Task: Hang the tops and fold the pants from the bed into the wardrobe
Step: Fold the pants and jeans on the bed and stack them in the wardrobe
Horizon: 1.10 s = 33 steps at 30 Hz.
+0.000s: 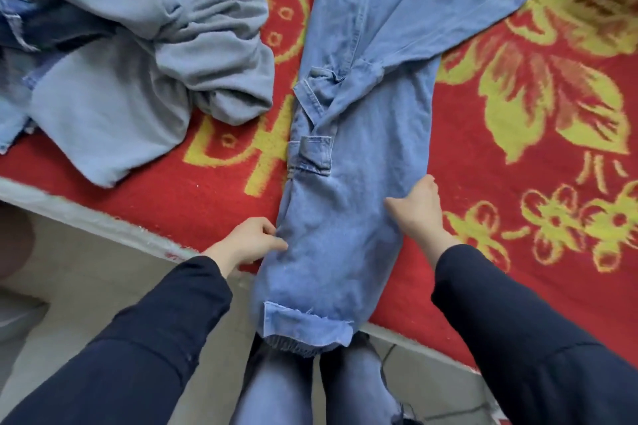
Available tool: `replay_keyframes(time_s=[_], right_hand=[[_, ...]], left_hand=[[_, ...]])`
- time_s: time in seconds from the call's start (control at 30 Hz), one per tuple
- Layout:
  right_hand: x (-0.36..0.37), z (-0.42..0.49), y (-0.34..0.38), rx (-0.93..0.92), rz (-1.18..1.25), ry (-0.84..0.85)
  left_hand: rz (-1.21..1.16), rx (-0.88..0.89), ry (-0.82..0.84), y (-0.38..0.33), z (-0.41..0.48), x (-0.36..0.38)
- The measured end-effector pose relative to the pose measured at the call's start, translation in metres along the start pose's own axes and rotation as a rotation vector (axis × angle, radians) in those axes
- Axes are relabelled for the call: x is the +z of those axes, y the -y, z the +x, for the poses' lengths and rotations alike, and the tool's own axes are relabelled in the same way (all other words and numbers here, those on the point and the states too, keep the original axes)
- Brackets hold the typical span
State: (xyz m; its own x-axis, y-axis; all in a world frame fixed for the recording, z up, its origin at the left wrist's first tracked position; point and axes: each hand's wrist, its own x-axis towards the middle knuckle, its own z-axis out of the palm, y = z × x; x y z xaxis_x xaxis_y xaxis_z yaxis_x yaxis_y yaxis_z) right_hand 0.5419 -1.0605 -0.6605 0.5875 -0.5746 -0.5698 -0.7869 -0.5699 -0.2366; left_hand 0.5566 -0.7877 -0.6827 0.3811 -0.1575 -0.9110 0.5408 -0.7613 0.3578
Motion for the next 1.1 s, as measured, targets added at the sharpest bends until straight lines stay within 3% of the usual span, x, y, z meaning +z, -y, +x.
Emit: replay_keyframes(time_s=[0.1, 0.23, 0.33, 0.53, 0.73, 0.8, 0.87, 0.9, 0.97, 1.03, 1.1], right_hand=[[-0.019, 0.022, 0.020, -0.091, -0.045, -0.134], [-0.045, 0.080, 0.045, -0.174, -0.039, -0.117], [-0.064, 0.135, 0.069, -0.165, 0.087, -0.129], [-0.091, 0.233, 0.104, 0.000, 0.506, -0.189], [-0.109, 0.286, 0.127, 0.223, 1.096, -0.271], [-0.125, 0.298, 0.141, 0.204, 1.203, -0.354], [-0.146, 0.311, 0.160, 0.081, 1.167, -0.468], [-0.155, 0.314, 0.172, 0.016, 1.105, -0.500], [-0.167, 0.318, 0.199, -0.095, 0.998, -0.515], [-0.171, 0.319, 0.226, -0.176, 0.906, -0.481], [-0.168, 0.318, 0.250, -0.209, 0.825, -0.442]], left_hand=[[0.105, 0.136, -0.285, -0.054, 0.010, -0.017], [0.060, 0.385, -0.543, -0.137, 0.042, -0.030], [0.264, 0.502, -0.546, -0.194, 0.074, -0.039], [0.581, 0.554, -0.530, -0.265, 0.135, -0.042], [0.367, 0.614, -0.573, -0.292, 0.163, -0.057], [0.253, 0.703, -0.479, -0.299, 0.162, -0.065], [0.024, 0.746, -0.278, -0.308, 0.165, -0.079], [-0.084, 0.755, -0.254, -0.314, 0.169, -0.088], [-0.112, 0.721, -0.455, -0.327, 0.186, -0.109], [0.080, 0.563, -0.693, -0.339, 0.202, -0.127], [0.318, 0.457, -0.741, -0.349, 0.209, -0.134]])
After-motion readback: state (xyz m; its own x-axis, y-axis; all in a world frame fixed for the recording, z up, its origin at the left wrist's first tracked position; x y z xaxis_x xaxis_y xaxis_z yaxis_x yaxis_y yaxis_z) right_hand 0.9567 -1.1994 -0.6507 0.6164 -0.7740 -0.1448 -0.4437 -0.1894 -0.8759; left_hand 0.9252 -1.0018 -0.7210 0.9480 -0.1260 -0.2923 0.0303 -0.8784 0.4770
